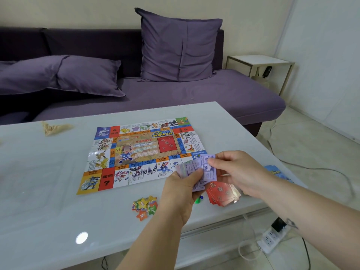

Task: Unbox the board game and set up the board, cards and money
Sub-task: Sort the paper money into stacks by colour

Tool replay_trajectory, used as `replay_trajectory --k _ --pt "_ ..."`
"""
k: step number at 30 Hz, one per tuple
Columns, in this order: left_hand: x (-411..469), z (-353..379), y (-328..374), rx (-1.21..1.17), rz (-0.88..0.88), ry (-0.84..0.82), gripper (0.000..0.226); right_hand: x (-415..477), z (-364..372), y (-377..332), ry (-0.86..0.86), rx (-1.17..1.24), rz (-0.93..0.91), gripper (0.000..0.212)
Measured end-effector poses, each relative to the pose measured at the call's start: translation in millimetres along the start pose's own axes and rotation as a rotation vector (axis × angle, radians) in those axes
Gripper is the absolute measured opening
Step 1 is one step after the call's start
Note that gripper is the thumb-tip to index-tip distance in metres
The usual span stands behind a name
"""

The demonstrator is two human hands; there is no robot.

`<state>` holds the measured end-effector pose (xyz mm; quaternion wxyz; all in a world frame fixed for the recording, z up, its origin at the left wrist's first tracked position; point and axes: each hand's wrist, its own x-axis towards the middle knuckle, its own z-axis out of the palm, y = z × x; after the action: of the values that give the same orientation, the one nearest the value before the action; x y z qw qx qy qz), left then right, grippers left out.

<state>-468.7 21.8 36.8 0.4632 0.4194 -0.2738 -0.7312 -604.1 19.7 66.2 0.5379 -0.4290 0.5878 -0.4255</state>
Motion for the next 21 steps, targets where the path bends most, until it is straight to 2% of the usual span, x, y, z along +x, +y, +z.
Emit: replay_trajectory --k 4,9,11,16,21 --pt "-0.7 0.4 0.3 0.025 -0.017 0.022 0.009 1.1 -4.0 0.7 0.047 -0.002 -0.043 0.007" --pt "-0.9 0.4 -1.4 0.094 -0.026 0.044 0.013 0.1 -0.6 1.1 -0.134 0.004 0.074 0.011" --pt "-1.6 0.8 -1.4 0.083 -0.054 0.032 0.012 2.3 1.4 3.9 -0.116 -0.042 0.092 0.008" --pt "-2.6 -0.4 2.0 -0.105 -0.174 0.057 0.008 9.0 -6.5 4.3 0.008 0.021 0.1 0.007" --pt "-0.2 -1.8 0.9 -0.033 -0.105 0.046 0.013 6.7 -9.9 7.1 -0.021 0.106 0.14 0.009"
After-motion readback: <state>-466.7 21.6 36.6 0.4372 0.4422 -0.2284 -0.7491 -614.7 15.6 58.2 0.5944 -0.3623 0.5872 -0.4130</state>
